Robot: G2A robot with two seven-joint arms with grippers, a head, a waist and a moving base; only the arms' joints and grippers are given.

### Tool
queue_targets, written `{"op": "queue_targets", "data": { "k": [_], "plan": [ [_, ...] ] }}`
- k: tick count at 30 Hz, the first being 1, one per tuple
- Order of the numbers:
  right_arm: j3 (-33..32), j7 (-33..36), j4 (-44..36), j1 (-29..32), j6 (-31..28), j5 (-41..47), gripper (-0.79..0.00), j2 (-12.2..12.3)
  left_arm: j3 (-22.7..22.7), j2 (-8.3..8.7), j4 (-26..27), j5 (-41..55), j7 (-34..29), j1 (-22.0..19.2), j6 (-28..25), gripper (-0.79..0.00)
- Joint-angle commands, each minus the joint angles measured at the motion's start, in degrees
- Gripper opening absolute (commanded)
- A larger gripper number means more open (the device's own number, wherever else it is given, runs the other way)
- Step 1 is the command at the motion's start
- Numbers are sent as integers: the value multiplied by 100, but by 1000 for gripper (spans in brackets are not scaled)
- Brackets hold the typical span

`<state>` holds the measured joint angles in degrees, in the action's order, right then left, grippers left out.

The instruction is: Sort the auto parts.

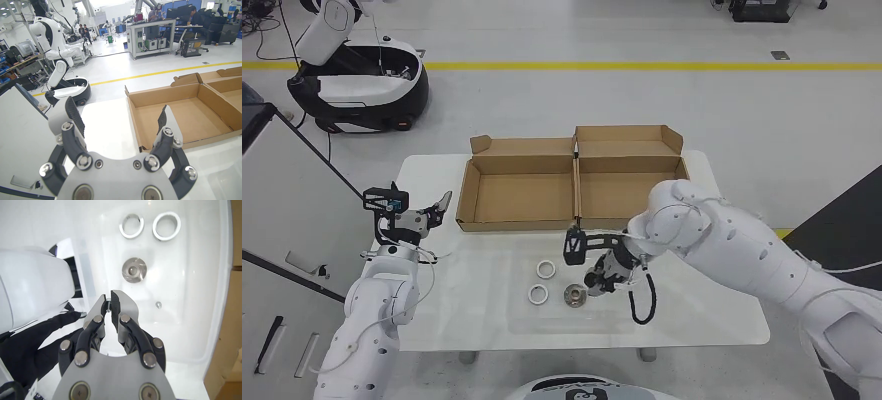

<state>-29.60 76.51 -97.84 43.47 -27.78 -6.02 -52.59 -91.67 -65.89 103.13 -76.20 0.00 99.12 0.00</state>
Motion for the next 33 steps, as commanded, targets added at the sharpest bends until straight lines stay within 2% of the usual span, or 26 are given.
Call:
{"op": "queue_targets", "data": {
  "k": [1, 6, 12, 25, 33],
  "plan": [
    [-125, -233, -19, 153, -233, 197, -785, 101, 0, 0, 0, 0, 0, 0, 0, 0],
    [-320, -1083, 1, 494, -1083, 791, -785, 358, 0, 0, 0, 0, 0, 0, 0, 0],
    [-125, -1849, 79, 506, -1850, 1135, -785, 551, 0, 0, 0, 0, 0, 0, 0, 0],
    [-173, -1969, 80, 531, -1803, 1095, -785, 552, 0, 0, 0, 0, 0, 0, 0, 0],
    [-613, -2199, 305, 668, -2200, 1347, -785, 838, 0, 0, 0, 0, 0, 0, 0, 0]
  ]
}}
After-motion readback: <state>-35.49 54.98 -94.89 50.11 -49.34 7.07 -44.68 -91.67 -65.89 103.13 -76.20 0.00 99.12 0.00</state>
